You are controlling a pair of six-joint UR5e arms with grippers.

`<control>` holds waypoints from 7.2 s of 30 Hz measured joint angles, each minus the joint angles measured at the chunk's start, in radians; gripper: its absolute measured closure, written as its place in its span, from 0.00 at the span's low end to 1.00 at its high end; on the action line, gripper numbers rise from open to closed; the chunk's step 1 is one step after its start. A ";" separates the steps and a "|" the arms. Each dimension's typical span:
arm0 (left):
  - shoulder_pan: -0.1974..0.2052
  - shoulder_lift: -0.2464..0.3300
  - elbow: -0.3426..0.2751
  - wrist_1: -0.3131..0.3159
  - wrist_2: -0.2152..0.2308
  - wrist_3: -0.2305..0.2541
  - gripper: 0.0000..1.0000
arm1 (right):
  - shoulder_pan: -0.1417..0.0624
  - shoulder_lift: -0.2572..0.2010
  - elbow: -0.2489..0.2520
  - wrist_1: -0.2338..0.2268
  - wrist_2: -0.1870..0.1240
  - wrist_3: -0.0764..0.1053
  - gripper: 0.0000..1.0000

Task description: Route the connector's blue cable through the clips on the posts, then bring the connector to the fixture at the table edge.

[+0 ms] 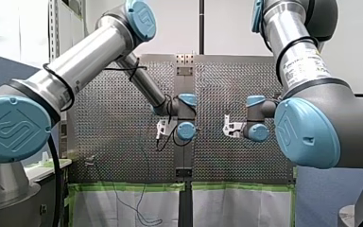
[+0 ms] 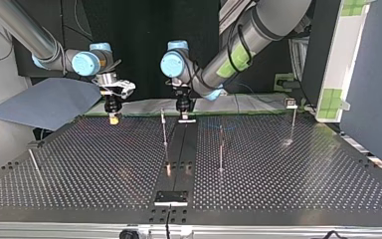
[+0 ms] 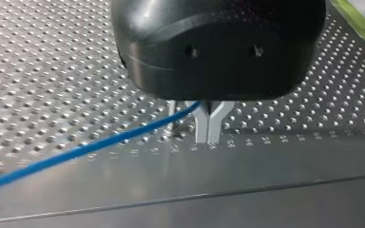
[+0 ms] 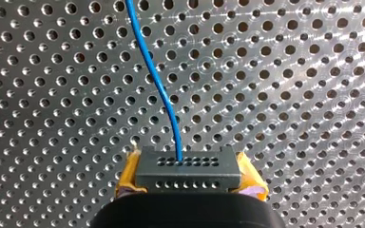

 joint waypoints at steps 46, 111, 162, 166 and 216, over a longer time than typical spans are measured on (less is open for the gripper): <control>0.062 -0.050 0.134 -0.058 0.038 0.002 0.98 | -0.033 0.006 -0.086 0.024 -0.028 0.037 1.00; 0.077 -0.084 0.210 -0.203 0.090 -0.090 0.00 | -0.029 0.087 -0.158 0.105 -0.057 0.034 1.00; -0.065 0.046 -0.027 -0.113 0.128 -0.069 0.00 | -0.026 0.088 -0.158 0.124 -0.067 0.037 1.00; -0.070 0.049 -0.027 -0.113 0.128 -0.072 0.00 | -0.026 0.089 -0.158 0.124 -0.067 0.037 1.00; -0.127 0.163 -0.120 -0.040 0.113 -0.137 0.00 | -0.025 0.090 -0.158 0.134 -0.076 0.033 1.00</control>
